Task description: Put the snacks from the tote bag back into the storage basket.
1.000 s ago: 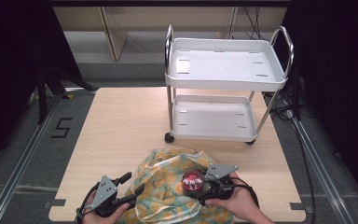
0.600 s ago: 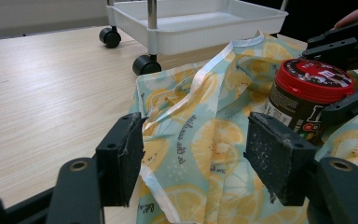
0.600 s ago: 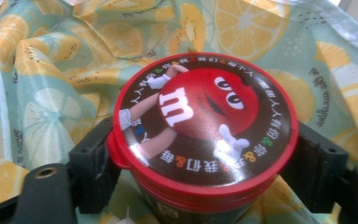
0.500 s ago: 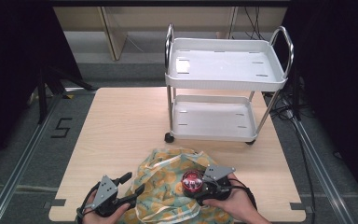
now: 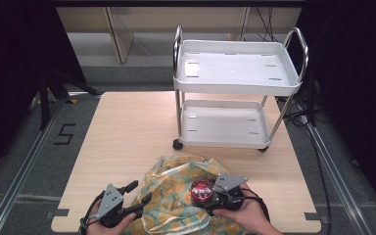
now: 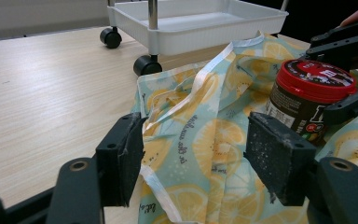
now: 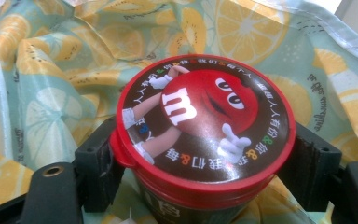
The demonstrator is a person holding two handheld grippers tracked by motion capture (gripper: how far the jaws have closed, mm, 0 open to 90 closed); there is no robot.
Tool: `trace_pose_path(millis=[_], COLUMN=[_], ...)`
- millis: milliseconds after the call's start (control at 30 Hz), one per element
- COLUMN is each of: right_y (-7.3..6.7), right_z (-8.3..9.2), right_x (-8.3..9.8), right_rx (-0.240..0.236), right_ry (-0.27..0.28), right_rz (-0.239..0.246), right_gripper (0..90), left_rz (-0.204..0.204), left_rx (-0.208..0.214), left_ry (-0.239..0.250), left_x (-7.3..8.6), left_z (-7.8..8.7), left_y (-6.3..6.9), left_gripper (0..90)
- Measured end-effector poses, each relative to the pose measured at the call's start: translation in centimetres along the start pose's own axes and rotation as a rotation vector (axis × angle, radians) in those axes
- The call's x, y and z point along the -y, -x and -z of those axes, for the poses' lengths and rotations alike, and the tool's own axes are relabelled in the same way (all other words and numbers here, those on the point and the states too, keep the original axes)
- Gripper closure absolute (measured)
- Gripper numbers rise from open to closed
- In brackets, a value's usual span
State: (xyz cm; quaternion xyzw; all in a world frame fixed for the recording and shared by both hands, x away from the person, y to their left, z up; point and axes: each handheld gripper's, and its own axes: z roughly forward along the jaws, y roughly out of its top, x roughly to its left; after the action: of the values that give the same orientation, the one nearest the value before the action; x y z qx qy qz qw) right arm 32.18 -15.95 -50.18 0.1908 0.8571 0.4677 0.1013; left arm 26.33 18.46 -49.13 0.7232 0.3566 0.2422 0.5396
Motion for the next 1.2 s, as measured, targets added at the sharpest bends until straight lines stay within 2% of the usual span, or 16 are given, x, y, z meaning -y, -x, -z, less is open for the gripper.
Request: trace_pose_path(millis=[300,333,400,467,533,600,633,700,733,800,833,867,1033,1067,1133,1200], right_y=[-0.3,-0.3,-0.2,-0.2,-0.1,-0.1,0.0,0.0,0.0,0.0,-0.1,0.0,0.1,0.2,0.1,0.2], right_z=[0.1,0.2,0.2,0.3,0.4,0.4,0.6,0.7,0.7,0.8,0.9,0.9,1.1,1.0,1.2,1.2], right_x=[-0.2,-0.2,-0.3,-0.4,-0.5,-0.6,-0.7,-0.8,-0.9,-0.9,-1.0,-1.0,-1.3,-1.3,-1.4,-1.5], right_rx=[-0.006,-0.004,-0.004,-0.003,0.0,0.001,0.008,0.007,0.013,0.02,0.018,0.019,0.034,0.031,0.027,0.031], right_ry=[0.007,0.002,0.01,0.005,0.01,0.018,0.017,0.019,0.026,0.04,0.03,0.042,0.061,0.065,0.057,0.057], right_rz=[0.0,0.0,0.008,0.005,0.025,0.006,0.025,0.013,0.011,0.017,0.001,0.018,0.007,0.022,0.003,0.013], right_gripper=[25.9,25.9,25.9,25.9,25.9,25.9,25.9,25.9,25.9,25.9,26.0,26.0,26.0,26.0,26.0,26.0], left_rz=[-0.021,-0.022,-0.009,-0.025,-0.017,-0.019,-0.018,-0.017,-0.011,-0.004,0.002,0.008,0.007,0.001,0.002,0.002], left_rx=[0.016,0.004,0.003,0.007,0.018,0.019,0.019,0.019,0.004,0.004,0.003,0.001,0.001,0.002,0.003,0.001], left_ry=[0.023,0.006,0.008,0.01,0.028,0.028,0.028,0.028,0.005,0.005,0.004,0.005,0.005,0.01,0.012,0.012], left_x=[0.0,0.0,0.0,0.0,0.0,0.0,0.0,0.0,0.0,0.0,0.0,0.0,0.0,0.0,0.0,0.0], left_z=[-0.2,0.0,0.0,0.0,-0.2,-0.2,-0.2,-0.2,0.0,0.0,0.0,0.0,0.0,0.0,0.0,0.0], left_y=[-0.2,-0.2,-0.1,-0.2,-0.2,-0.3,-0.3,-0.3,-0.2,-0.2,-0.1,-0.1,-0.1,-0.1,-0.1,-0.1], left_gripper=[36.2,36.2,36.2,36.2,36.2,36.2,36.2,36.2,36.2,36.2,36.2,36.2,36.2,36.2,36.2,36.2])
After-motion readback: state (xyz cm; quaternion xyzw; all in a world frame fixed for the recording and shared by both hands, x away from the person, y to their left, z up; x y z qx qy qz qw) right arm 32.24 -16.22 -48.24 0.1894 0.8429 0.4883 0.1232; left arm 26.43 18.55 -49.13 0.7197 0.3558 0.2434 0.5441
